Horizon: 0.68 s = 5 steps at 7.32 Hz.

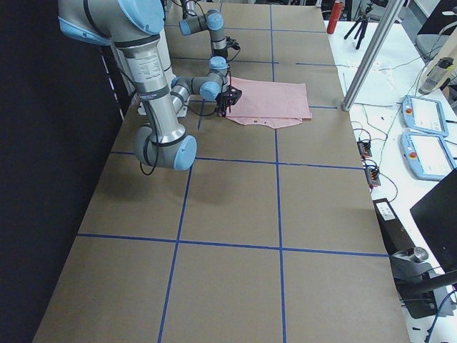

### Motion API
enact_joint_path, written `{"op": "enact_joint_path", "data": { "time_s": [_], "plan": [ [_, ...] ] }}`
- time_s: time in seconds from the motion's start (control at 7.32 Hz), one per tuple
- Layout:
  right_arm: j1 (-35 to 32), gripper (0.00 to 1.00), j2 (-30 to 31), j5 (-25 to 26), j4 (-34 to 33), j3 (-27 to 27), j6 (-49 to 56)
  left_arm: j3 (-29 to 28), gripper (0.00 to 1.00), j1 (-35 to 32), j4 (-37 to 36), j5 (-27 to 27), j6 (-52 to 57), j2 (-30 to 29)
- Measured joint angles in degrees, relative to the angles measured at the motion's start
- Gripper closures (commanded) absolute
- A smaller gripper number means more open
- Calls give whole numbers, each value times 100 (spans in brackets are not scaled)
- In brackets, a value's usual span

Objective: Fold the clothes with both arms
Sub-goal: 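Grasp the near corners of the shirt with both grippers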

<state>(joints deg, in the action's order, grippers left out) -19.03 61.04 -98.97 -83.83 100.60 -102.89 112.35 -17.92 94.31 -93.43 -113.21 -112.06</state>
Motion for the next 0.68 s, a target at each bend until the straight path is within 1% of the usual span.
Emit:
{"op": "enact_joint_path", "data": {
  "time_s": [0.27,0.68],
  "plan": [
    [-10,100,-5,43,16,94,4,-4,100,7,0,-3,0,0],
    [-32,100,182,-15,43,439,13,227,100,64,-29,-19,-1,-22]
  ]
}}
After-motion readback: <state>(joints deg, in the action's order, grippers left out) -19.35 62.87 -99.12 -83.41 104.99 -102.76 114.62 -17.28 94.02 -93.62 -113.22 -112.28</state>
